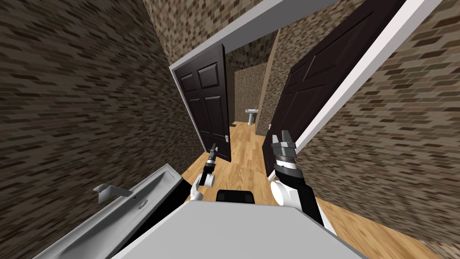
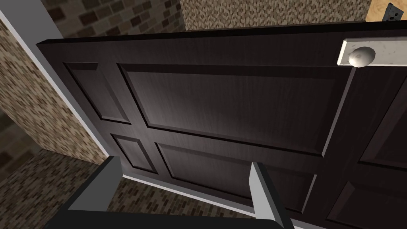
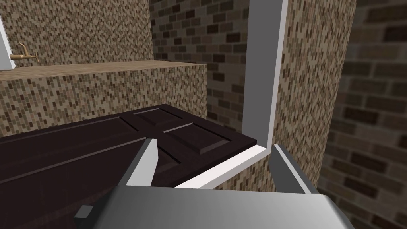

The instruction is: Push the door open

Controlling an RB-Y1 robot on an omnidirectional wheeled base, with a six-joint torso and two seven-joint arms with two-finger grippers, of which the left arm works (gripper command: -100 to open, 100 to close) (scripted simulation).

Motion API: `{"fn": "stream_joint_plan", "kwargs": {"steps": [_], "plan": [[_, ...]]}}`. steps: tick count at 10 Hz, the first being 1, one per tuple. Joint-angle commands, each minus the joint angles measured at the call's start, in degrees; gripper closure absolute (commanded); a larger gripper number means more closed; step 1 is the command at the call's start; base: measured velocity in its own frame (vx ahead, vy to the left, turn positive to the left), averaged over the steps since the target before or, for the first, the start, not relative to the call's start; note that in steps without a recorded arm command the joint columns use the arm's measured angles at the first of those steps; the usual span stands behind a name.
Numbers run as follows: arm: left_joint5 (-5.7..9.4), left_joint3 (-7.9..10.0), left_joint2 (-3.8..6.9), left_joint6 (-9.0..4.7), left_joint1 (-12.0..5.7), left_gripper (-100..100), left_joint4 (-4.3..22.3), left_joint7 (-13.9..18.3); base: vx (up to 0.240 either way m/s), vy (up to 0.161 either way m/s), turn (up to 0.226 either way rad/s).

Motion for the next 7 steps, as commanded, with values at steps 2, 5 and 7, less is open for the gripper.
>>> {"fn": "stream_joint_plan", "kwargs": {"steps": [2, 5, 7], "plan": [[0.27, -0.14, 0.05, -0.99, -1.29, -100, 3.67, 0.08, 0.036, 0.042, -0.039], [0.67, -0.50, 0.11, -1.92, -2.99, -100, 8.14, 0.24, 0.057, 0.046, -0.057], [1.07, -0.86, 0.08, -2.83, -4.66, -100, 11.83, 0.40, 0.059, 0.036, -0.064]]}}
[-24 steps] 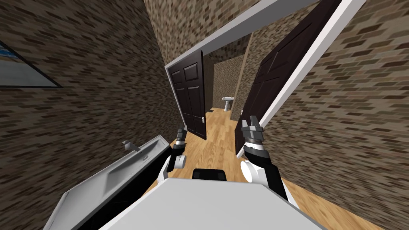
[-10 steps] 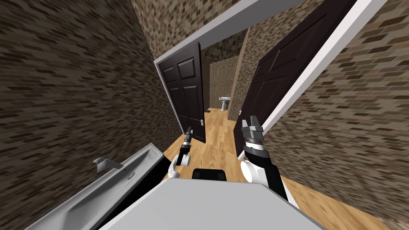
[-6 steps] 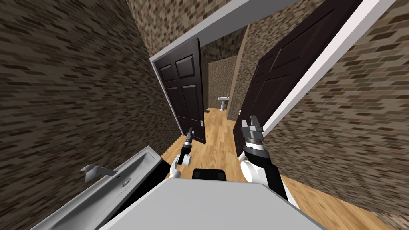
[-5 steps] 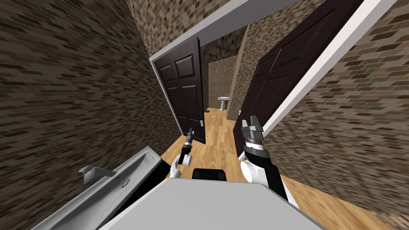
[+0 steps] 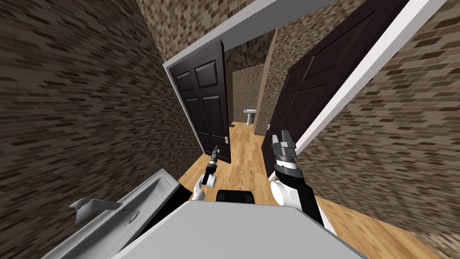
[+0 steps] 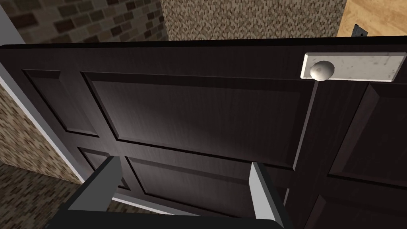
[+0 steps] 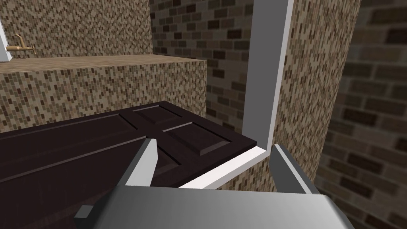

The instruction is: Push the door open

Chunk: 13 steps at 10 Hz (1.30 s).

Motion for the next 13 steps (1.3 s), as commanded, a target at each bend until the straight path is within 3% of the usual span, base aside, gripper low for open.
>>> {"fn": "stream_joint_plan", "kwargs": {"steps": [1, 5, 9, 13], "plan": [[0.13, -0.09, 0.03, -0.20, -0.54, -100, 1.72, 0.10, 0.050, 0.045, -0.031], [0.90, -0.78, -0.19, -1.97, -3.78, -100, 9.68, 0.41, 0.069, 0.055, -0.070], [1.27, -1.11, -0.37, -2.82, -5.33, -100, 14.29, 0.55, 0.063, 0.045, -0.046], [1.95, -1.72, -0.88, -4.38, -8.18, -100, 21.76, 0.82, 0.064, 0.060, -0.063]]}}
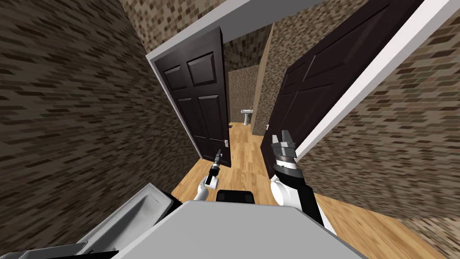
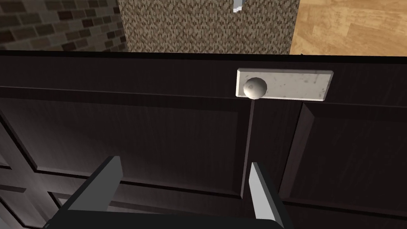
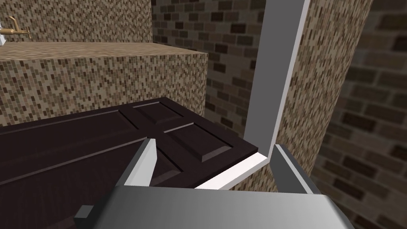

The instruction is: Push the door open

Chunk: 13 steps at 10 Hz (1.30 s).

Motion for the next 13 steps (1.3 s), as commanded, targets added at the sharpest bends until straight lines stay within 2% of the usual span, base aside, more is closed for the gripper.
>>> {"fn": "stream_joint_plan", "kwargs": {"steps": [1, 2, 6, 7, 11, 12, 13], "plan": [[0.24, -0.28, -0.23, -0.53, -0.90, -100, 2.65, 0.10, 0.093, 0.073, -0.063], [0.24, -0.28, -0.23, -0.53, -0.90, -100, 2.65, 0.10, 0.061, 0.045, -0.020], [0.79, -0.77, -0.88, -1.81, -3.23, -100, 8.78, 0.32, 0.059, 0.046, -0.052], [1.02, -0.98, -1.21, -2.33, -4.20, -100, 11.31, 0.41, 0.112, 0.071, -0.096], [1.59, -1.49, -2.21, -3.64, -6.58, -100, 17.56, 0.64, 0.097, 0.077, -0.057], [1.52, -1.38, -2.09, -3.64, -6.37, -100, 16.97, 0.59, 0.047, 0.038, -0.012], [1.59, -1.22, -1.19, -3.79, -6.42, -100, 17.26, 0.54, 0.122, -0.015, -0.025]]}}
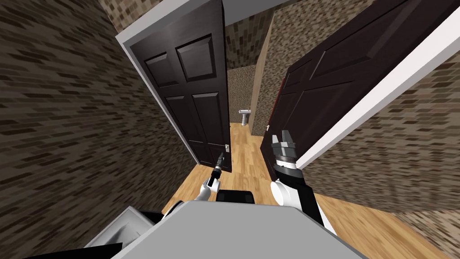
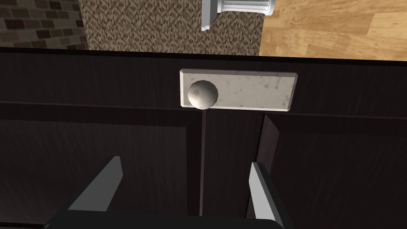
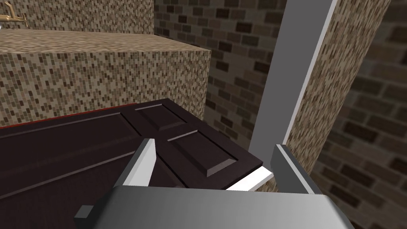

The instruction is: Push the door open

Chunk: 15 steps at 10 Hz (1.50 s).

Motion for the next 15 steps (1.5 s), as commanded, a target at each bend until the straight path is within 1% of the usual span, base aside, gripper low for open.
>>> {"fn": "stream_joint_plan", "kwargs": {"steps": [1, 3, 4, 5, 7, 8, 9, 14, 15], "plan": [[0.04, 0.14, 0.73, -0.12, 0.19, -100, -0.04, -0.06, 0.201, -0.036, -0.035], [0.12, 0.37, 1.06, -0.26, 0.20, -100, 0.16, -0.12, 0.194, -0.035, -0.022], [0.16, 0.49, 1.04, -0.33, 0.20, -100, 0.26, -0.15, 0.198, -0.055, -0.029], [0.20, 0.61, 0.88, -0.40, 0.20, -100, 0.36, -0.18, 0.211, -0.050, -0.029], [0.30, 0.89, -0.11, -0.57, 0.21, -100, 0.60, -0.25, 0.209, -0.036, -0.030], [0.30, 0.86, 0.15, -0.78, -0.10, -100, 1.11, -0.23, 0.074, -0.008, 0.003], [0.30, 0.86, 0.15, -0.78, -0.10, 100, 1.11, -0.23, -0.013, -0.002, 0.003], [0.30, 0.86, 0.15, -0.78, -0.10, 100, 1.11, -0.23, -0.013, 0.002, -0.002], [0.67, 1.59, 0.90, -0.65, -0.06, 100, 1.24, -0.50, 0.081, -0.043, 0.021]]}}
